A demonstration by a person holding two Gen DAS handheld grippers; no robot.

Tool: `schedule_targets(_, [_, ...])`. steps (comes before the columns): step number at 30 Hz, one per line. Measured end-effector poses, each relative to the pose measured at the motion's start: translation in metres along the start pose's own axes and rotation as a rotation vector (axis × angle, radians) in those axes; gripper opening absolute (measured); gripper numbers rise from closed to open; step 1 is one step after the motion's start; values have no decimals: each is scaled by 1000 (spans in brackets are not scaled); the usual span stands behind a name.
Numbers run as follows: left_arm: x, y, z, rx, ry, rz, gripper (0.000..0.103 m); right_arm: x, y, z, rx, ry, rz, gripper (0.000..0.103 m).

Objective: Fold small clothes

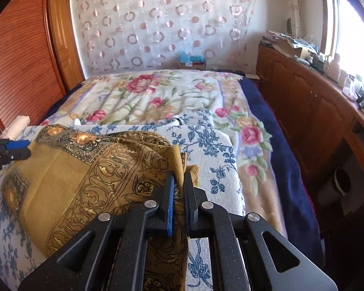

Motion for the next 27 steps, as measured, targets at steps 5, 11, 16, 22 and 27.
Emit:
schedule_targets(5, [2,2,4,1,10,-3,46,-1,4,-6,39,-7,-20,49])
schedule_targets(11, [4,5,11,5,28,-13,46,5,7,1,15,30,-21,68])
schedule_targets(16, [6,5,16,7,37,-13,47,12,4,18,-25,81,7,68])
schedule_targets(22, [7,2,16,-1,28,-4,47,15,2,30,-62,112,27,68])
schedule_targets(27, [8,2,16,-1,29,-6,47,15,2,30,-66,114,20,69])
Point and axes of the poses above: each gripper's, at about its wrist camera, not at the fingertips, and z roughly the way its jaws point, y to its left, x to its underside, the point moved 1 cm from there along z, roughly the way its jaws point, and after that the axes turned 11 degrees about -z, right-handed, at the moved point
